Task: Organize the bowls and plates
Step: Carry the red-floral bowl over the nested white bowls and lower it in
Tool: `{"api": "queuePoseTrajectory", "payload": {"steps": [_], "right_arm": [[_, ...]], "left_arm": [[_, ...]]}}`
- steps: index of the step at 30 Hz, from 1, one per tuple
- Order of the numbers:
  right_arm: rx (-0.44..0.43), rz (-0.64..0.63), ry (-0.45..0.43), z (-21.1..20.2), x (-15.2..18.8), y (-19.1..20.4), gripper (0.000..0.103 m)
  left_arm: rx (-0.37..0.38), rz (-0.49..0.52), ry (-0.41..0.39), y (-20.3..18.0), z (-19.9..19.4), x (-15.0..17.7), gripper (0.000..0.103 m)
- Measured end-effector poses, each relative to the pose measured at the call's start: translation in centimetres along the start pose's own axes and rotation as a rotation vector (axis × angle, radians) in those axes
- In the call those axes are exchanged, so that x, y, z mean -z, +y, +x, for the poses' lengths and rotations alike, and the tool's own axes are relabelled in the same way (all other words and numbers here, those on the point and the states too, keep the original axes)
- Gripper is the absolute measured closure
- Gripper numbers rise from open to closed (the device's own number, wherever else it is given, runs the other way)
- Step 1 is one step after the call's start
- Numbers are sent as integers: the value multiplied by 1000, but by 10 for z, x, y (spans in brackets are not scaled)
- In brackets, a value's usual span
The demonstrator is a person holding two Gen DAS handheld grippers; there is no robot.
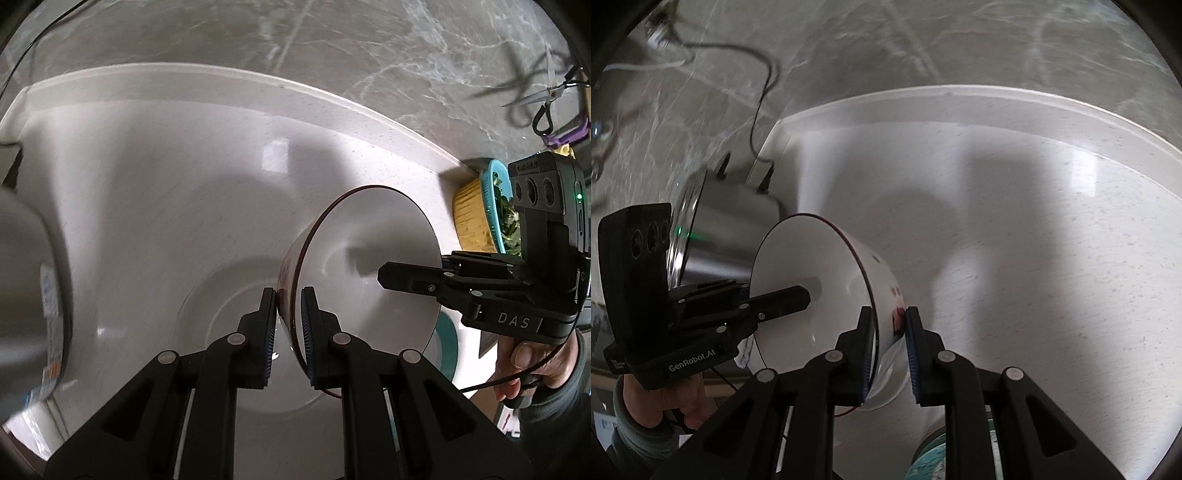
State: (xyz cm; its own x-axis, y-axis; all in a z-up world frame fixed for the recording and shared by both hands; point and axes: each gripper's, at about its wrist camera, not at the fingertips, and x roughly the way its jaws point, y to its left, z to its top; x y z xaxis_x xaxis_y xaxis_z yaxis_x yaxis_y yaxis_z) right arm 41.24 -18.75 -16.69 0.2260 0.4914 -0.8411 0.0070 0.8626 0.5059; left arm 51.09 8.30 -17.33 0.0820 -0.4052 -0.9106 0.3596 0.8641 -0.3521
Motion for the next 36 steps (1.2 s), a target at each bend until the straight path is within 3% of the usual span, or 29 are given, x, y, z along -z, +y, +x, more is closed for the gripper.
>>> {"api": "queuePoseTrajectory", "payload": {"steps": [13,21,36], "right_arm": [[23,-55,85,30,8,31,84],[68,-75,110,46,12,35,84],[163,-135,113,67,13,40,89]], "left_arm": [[6,-79,35,43,-1,61,92],[-22,-81,67,46,22,75,92],[-46,-86,87,43,50,56,92]]}}
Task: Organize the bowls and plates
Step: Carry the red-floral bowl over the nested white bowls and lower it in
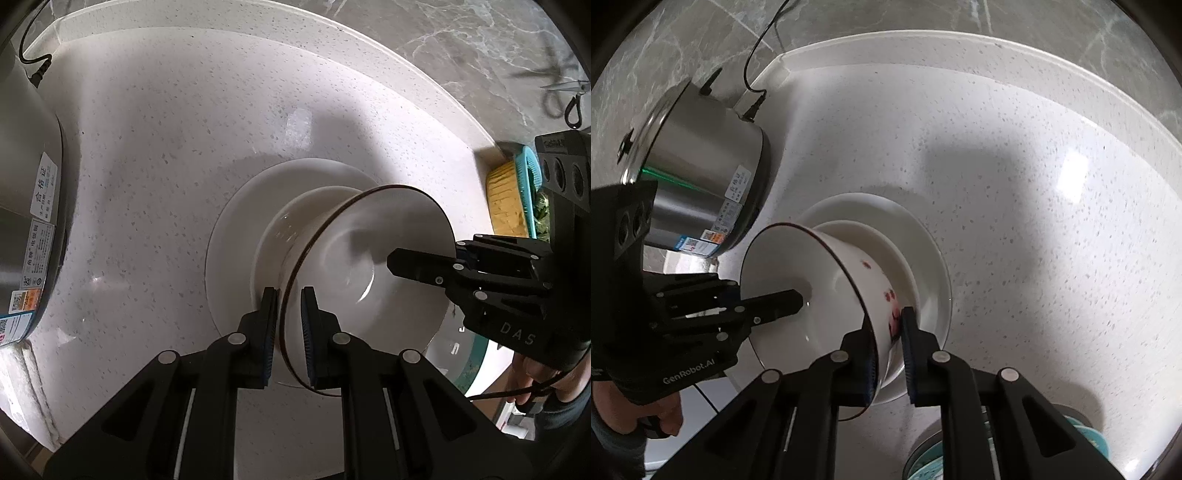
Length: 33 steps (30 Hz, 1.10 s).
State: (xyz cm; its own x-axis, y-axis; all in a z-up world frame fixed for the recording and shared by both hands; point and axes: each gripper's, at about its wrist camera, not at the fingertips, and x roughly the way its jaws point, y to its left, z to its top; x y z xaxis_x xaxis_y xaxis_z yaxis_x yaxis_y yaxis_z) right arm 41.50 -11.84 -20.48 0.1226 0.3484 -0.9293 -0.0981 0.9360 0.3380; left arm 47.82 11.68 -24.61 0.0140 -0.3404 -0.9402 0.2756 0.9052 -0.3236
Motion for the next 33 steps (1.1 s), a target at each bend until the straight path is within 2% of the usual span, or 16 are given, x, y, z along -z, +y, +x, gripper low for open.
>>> {"api": "queuePoseTrajectory", "payload": {"steps": [6,12,19,23,27,33], "right_arm": [[37,-37,-2,2,-2,6,90],[32,-41,7,3,-5,5,90],[13,-15,37,5,-11,0,92],[39,-33,57,9,-13,3,95],[59,-45,79,15,-15,7,95],[68,-49,96,16,-20,9,94]], "left_arm": [[-14,-2,-18,-2,-1,-1,92],[6,-27,-29,5,-3,-1,91],[6,-53,-45,5,-7,3,90],[14,-80,-59,6,-11,8,89],[24,-87,-65,5,-16,10,85],[25,-95,-86,6,-23,15,84]]}}
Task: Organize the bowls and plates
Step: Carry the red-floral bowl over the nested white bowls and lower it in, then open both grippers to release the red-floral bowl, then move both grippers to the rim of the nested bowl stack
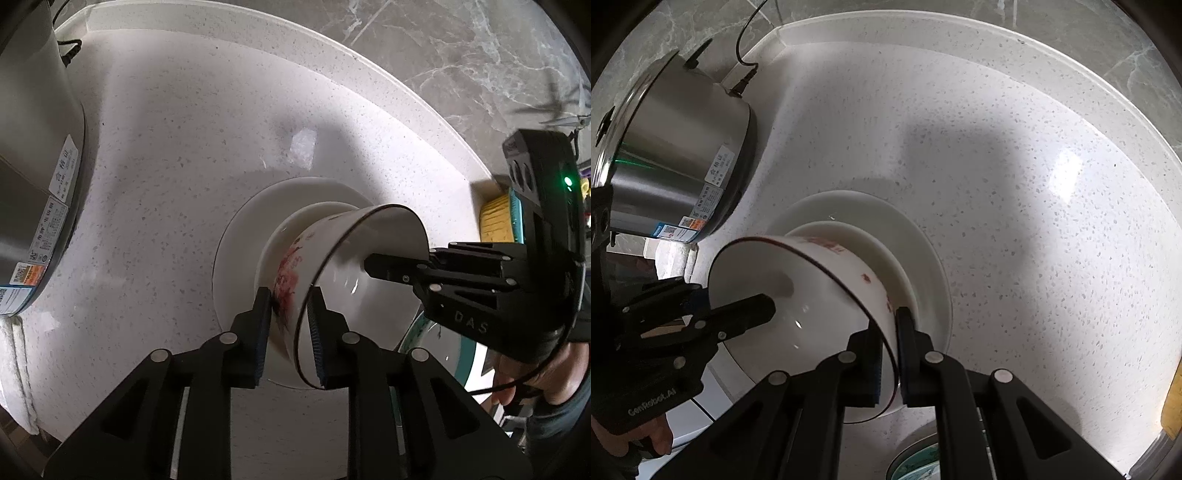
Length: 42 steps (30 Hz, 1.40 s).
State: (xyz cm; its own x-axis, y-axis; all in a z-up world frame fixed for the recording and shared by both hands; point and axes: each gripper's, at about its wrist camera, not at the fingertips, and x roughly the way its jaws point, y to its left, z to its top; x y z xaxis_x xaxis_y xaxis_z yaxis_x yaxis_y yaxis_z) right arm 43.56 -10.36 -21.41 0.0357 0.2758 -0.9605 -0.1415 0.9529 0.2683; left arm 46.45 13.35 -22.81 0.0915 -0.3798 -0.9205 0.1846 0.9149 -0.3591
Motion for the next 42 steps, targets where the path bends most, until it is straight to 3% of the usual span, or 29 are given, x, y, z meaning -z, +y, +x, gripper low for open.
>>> {"api": "queuePoseTrajectory", "payload": {"steps": [15,17,20,24,29,31,42], "right_arm": [[7,12,8,2,-2,0,93],[0,16,8,0,-1,0,90],[-16,24,9,-1,0,0,83],[-15,22,6,-2,1,1,78],[-49,35,4,-5,1,2,58],[-49,35,-4,-7,2,3,56],[110,-61,-5,-6,2,27,53]], "left_arm": [[-12,7,-45,8,-12,0,80],[-4,2,-52,8,-13,2,75],[17,-11,-80,13,-19,4,51],[34,-20,-104,17,-26,6,50],[52,-33,-116,20,-31,9,46],[58,-52,-115,24,-30,13,43],[81,-103,-122,38,-29,27,43]]}}
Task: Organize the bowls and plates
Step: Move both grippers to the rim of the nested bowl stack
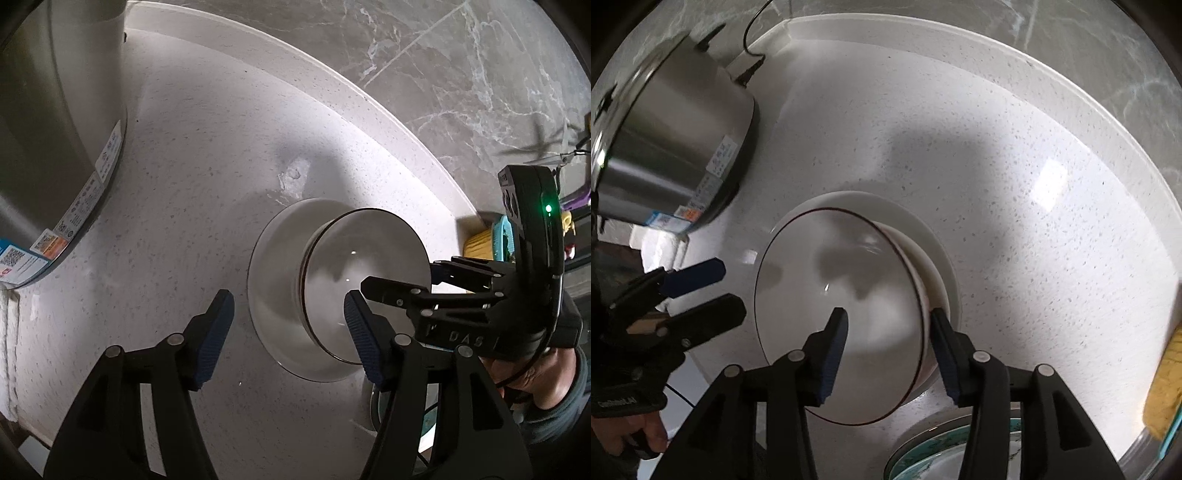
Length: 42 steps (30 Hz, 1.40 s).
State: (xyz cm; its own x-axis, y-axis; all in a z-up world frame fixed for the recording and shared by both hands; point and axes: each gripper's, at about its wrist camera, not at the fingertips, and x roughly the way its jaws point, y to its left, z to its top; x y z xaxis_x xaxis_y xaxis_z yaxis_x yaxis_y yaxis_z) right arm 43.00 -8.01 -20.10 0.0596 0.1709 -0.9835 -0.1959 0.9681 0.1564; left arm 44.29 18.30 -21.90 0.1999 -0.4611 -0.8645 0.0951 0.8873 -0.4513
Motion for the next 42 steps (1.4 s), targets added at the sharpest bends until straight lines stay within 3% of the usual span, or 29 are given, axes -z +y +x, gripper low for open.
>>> {"api": "queuePoseTrajectory", "payload": {"steps": [9,14,21,24,28,33,42], "right_arm": [[169,-117,-3,4,5,24,49],[309,-198,-48,4,9,40,31],[240,-157,-67,-5,7,32,31],[140,-109,-143,-34,6,17,31],[156,8,-233,-59,14,-35,31],[219,66,-221,-45,27,-78,40],[159,15,-161,-8,38,-67,43]], "left_arm": [[12,-33,-16,10,-6,4,43],[23,-55,-19,17,-8,6,43],[33,-66,-13,24,-8,14,43],[41,-68,-16,27,-7,17,43],[6,-56,-24,32,-4,21,43],[-34,-44,-25,37,5,25,43],[-93,21,-7,28,28,23,43]]}}
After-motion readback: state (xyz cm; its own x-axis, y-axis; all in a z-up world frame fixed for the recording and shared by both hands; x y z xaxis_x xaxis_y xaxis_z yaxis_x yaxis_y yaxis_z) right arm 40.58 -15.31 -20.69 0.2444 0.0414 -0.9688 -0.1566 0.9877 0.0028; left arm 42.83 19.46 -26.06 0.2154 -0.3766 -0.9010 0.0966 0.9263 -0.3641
